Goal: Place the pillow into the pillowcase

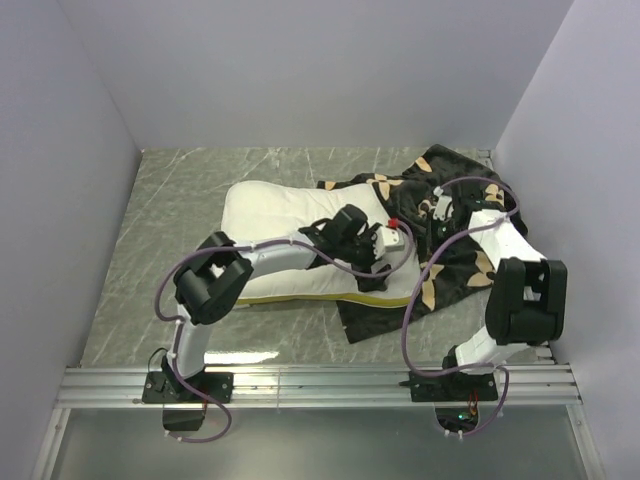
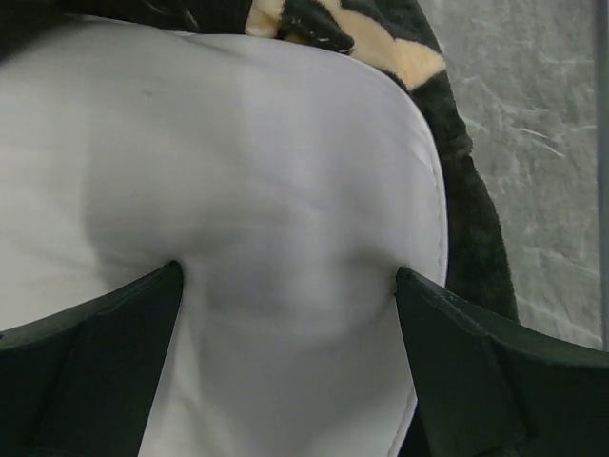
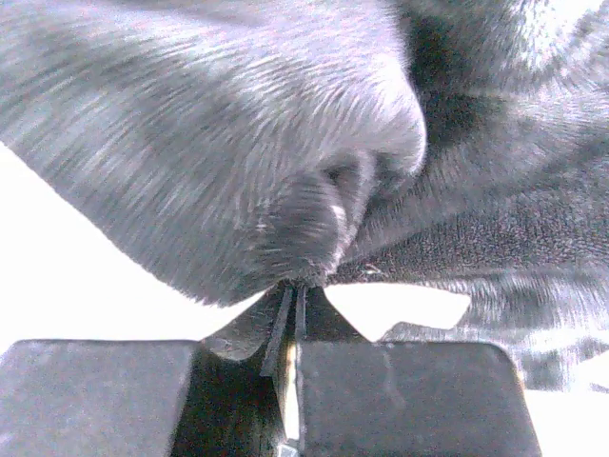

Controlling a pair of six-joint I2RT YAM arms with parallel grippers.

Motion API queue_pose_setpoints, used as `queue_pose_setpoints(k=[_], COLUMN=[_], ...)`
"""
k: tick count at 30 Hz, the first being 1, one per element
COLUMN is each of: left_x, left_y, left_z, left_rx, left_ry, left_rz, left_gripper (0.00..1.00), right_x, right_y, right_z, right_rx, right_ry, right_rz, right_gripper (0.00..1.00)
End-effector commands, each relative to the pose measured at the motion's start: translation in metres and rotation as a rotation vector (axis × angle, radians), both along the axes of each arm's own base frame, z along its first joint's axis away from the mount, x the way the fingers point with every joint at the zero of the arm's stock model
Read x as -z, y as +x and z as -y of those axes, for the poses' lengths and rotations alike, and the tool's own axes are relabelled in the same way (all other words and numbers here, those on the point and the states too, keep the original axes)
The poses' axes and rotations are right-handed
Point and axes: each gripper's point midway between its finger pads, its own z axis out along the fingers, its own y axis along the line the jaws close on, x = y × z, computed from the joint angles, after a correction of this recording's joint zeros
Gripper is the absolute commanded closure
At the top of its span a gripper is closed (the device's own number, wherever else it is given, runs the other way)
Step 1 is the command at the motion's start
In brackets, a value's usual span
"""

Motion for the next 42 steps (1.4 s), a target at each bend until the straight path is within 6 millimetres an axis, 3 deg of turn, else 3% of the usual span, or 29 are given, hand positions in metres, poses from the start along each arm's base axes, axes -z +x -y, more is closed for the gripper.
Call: queue_pose_setpoints(k=[1,2,5,6,7,8,9,10,11,14,16,18,22,25,27,32,34,35,36,37,38,39,40,41,42], left_x=[0.016,0.034,0.043,0.046,0.046,0.034,0.016,0.007,-0.016,-0.047,-0.058,-0.055,-0.066,-0.092,-0.098,-0.065,-0.053,-0.046,-0.033,-0.029,-0.044,-0.03,-0.031,-0.047,-0.034], left_y=[0.006,0.015,0.028,0.028,0.035,0.042,0.04,0.052,0.06,0.092,0.109,0.112,0.1,0.085,0.077,0.056,0.044,0.038,0.029,0.024,0.016,0.008,0.0,-0.006,-0.012], left_z=[0.023,0.022,0.025,0.025,0.016,0.019,0.02,0.01,0.01,0.0,0.004,0.011,0.04,0.053,0.059,0.073,0.073,0.069,0.058,0.049,0.039,0.023,0.013,0.002,-0.022], left_rx=[-0.054,-0.106,-0.166,-0.167,-0.217,-0.229,-0.197,-0.254,-0.257,-0.383,-0.459,-0.498,-0.49,-0.44,-0.425,-0.349,-0.302,-0.291,-0.265,-0.262,-0.246,-0.226,-0.182,-0.146,-0.121], left_ry=[-0.012,0.03,0.053,0.041,0.027,-0.041,-0.099,-0.13,-0.197,-0.262,-0.251,-0.235,-0.292,-0.415,-0.429,-0.39,-0.339,-0.31,-0.273,-0.254,-0.256,-0.212,-0.182,-0.169,-0.079], left_rz=[0.026,0.016,-0.078,-0.122,-0.194,-0.222,-0.267,-0.334,-0.336,-0.36,-0.318,-0.317,-0.363,-0.469,-0.517,-0.625,-0.688,-0.715,-0.737,-0.738,-0.717,-0.688,-0.668,-0.617,-0.583], left_gripper=[0.03,0.07,0.37,0.64,0.81,0.98,1.0,1.0,1.0,1.0,1.0,1.0,1.0,1.0,1.0,1.0,0.92,0.83,0.62,0.51,0.44,0.31,0.29,0.28,0.27], right_x=[-0.026,-0.029,-0.035,-0.035,-0.035,-0.035,-0.031,-0.03,-0.027,-0.03,-0.046,-0.074,-0.102,-0.11,-0.112,-0.108,-0.102,-0.099,-0.093,-0.092,-0.087,-0.082,-0.078,-0.075,-0.078], right_y=[-0.013,-0.016,-0.024,-0.028,-0.03,-0.032,-0.036,-0.039,-0.041,-0.048,-0.052,-0.053,-0.053,-0.052,-0.048,-0.027,-0.02,-0.018,-0.019,-0.02,-0.021,-0.023,-0.025,-0.026,-0.025], right_z=[-0.008,-0.009,-0.007,-0.006,-0.004,-0.003,-0.001,0.001,0.004,0.002,-0.015,-0.037,-0.064,-0.081,-0.086,-0.085,-0.08,-0.074,-0.072,-0.07,-0.066,-0.064,-0.063,-0.06,-0.053], right_rx=[-0.026,-0.026,-0.029,-0.035,-0.033,-0.036,-0.044,-0.046,-0.044,-0.079,-0.139,-0.194,-0.239,-0.265,-0.267,-0.222,-0.193,-0.158,-0.143,-0.138,-0.121,-0.114,-0.116,-0.151,-0.156], right_ry=[0.052,0.054,0.059,0.058,0.05,0.04,0.031,0.019,0.007,0.018,0.115,0.255,0.411,0.486,0.511,0.497,0.479,0.472,0.466,0.456,0.428,0.412,0.398,0.377,0.33], right_rz=[0.03,0.034,0.027,0.022,0.02,0.018,0.006,0.002,-0.007,-0.006,0.018,0.066,0.079,0.066,0.066,0.076,0.085,0.081,0.07,0.076,0.071,0.064,0.054,0.055,0.046], right_gripper=[1.0,1.0,1.0,1.0,1.0,1.0,1.0,1.0,1.0,1.0,1.0,1.0,1.0,1.0,1.0,1.0,1.0,1.0,1.0,1.0,1.0,0.96,0.89,0.84,0.71])
